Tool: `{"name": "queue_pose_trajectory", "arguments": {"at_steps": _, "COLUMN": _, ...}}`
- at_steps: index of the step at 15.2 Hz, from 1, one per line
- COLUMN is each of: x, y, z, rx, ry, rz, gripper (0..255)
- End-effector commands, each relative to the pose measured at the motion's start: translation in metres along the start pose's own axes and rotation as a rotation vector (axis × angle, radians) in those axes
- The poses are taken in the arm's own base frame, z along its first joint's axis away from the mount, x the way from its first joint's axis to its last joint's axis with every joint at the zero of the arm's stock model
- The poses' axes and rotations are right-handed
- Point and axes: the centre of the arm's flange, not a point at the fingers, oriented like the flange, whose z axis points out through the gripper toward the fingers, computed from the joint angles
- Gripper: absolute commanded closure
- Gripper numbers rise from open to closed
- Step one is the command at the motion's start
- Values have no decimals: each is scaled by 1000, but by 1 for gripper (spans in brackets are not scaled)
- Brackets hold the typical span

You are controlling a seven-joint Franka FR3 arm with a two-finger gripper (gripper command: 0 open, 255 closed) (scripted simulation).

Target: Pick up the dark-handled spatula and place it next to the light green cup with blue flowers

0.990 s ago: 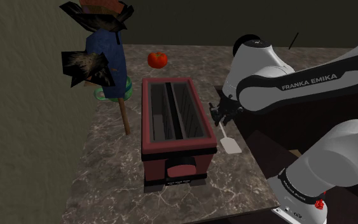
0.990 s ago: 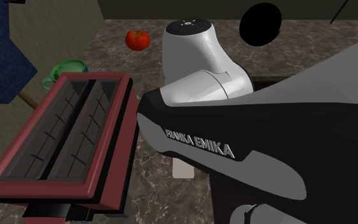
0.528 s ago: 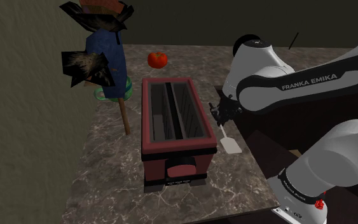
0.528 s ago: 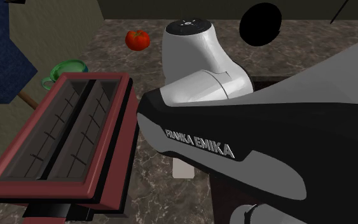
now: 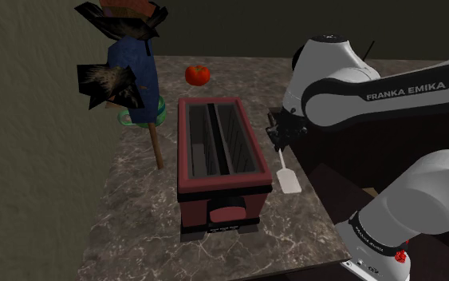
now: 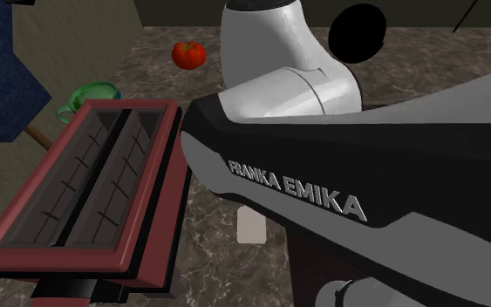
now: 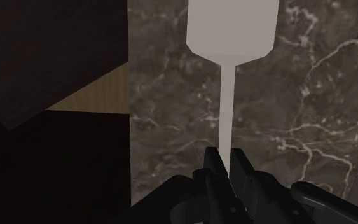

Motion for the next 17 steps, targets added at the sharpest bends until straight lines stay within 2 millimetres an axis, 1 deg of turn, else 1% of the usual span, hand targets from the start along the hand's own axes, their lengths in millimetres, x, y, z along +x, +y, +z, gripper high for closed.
{"name": "queue_pose_trajectory", "arguments": {"at_steps": 1, "x": 0, "y": -1, "z": -10, "rx": -1, "ry": -1, "rz": 0, "gripper": 255}}
{"name": "queue_pose_trajectory", "arguments": {"at_steps": 17, "x": 6, "y": -1, "z": -94, "rx": -1, "ry": -1, "rz": 0, "gripper": 255}}
